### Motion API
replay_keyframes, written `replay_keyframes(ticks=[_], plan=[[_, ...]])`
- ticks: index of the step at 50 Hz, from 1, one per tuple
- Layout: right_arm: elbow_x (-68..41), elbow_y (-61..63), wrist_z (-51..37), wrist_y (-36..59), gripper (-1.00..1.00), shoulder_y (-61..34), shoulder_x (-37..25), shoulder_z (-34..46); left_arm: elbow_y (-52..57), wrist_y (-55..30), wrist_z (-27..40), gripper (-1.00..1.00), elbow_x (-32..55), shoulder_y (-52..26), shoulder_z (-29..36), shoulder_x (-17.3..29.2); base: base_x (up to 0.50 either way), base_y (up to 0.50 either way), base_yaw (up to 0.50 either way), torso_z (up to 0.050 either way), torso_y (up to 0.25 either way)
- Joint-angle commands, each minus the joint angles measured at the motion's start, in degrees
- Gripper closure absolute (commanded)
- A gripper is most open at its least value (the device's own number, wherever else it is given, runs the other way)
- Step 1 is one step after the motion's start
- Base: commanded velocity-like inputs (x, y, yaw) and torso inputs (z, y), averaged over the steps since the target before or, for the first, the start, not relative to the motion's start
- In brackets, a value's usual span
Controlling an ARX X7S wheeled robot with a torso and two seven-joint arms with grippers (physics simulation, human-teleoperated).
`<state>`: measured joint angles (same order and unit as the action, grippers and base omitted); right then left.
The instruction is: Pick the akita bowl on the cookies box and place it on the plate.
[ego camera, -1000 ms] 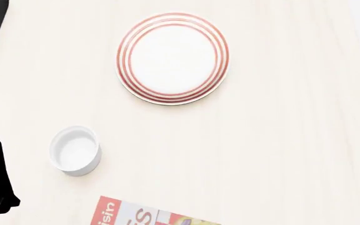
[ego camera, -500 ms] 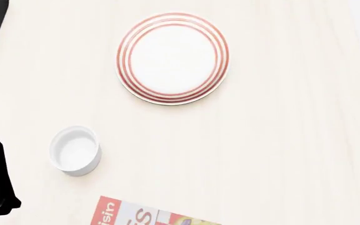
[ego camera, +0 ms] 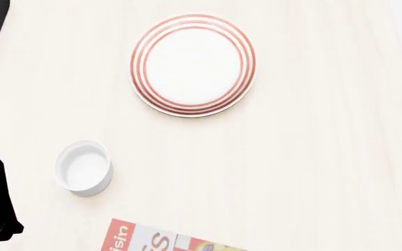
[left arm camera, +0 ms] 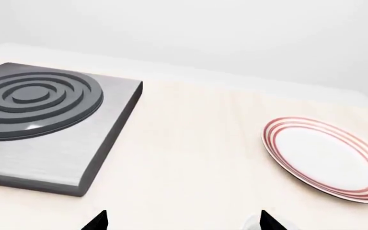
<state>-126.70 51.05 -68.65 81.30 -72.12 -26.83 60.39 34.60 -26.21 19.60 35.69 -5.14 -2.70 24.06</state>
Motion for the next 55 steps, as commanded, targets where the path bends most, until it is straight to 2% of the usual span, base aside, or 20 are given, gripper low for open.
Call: replay_keyframes(ticks=[1,46,47,55], plan=[[0.96,-1.05,-0.4,1.21,-1.0,-0.93,-0.8,3.41,-0.47,0.24,-0.06,-1.0,0.09,0.04,0.22,0.01,0.0,0.0,0.0,0.0,0.0],[10.82,-1.02,5.37,5.5,-1.0,1.76,-0.87,6.34,-0.47,0.66,0.38,-1.0,0.54,0.24,0.53,0.62,0.0,0.0,0.0,0.0,0.0],[11.08,-0.88,5.63,5.52,1.0,1.78,-0.87,6.21,-0.48,0.66,0.39,-1.0,0.59,0.22,0.51,0.63,0.0,0.0,0.0,0.0,0.0],[12.56,0.0,6.7,5.16,1.0,0.65,-1.08,5.67,-0.5,0.73,0.48,-1.0,0.64,0.27,0.65,0.68,0.0,0.0,0.0,0.0,0.0]])
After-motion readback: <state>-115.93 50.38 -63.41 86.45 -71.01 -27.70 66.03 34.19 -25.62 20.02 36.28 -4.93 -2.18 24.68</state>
